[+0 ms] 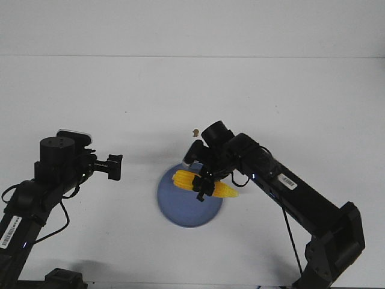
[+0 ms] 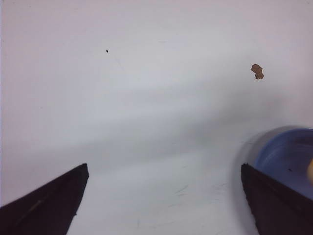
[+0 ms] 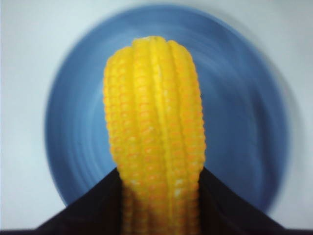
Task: Place corn on plate with both arms
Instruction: 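Carry the corn cob with the right gripper over the blue plate and lower it, then open the right gripper and lift it away from the corn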
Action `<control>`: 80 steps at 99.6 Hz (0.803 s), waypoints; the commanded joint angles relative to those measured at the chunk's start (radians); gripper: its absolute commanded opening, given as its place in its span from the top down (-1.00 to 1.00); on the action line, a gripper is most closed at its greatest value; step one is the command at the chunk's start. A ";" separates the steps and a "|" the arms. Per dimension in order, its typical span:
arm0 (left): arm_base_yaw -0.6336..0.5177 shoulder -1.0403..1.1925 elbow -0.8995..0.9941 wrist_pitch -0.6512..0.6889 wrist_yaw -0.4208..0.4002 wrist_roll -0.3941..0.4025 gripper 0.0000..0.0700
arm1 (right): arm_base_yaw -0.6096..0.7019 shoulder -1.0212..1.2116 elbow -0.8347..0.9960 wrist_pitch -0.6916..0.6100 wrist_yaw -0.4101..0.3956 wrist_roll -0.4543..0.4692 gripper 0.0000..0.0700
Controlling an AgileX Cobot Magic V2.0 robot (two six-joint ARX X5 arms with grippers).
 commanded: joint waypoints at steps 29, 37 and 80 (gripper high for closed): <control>0.000 0.006 0.015 0.003 0.002 0.004 -0.82 | 0.028 0.018 0.014 0.029 0.043 0.093 0.06; 0.000 0.006 0.015 0.004 0.002 0.000 -0.82 | 0.028 0.018 0.014 0.029 0.043 0.098 -0.49; -0.001 0.006 0.015 0.005 0.002 -0.003 -0.82 | -0.026 -0.016 0.014 0.094 0.088 0.119 -0.96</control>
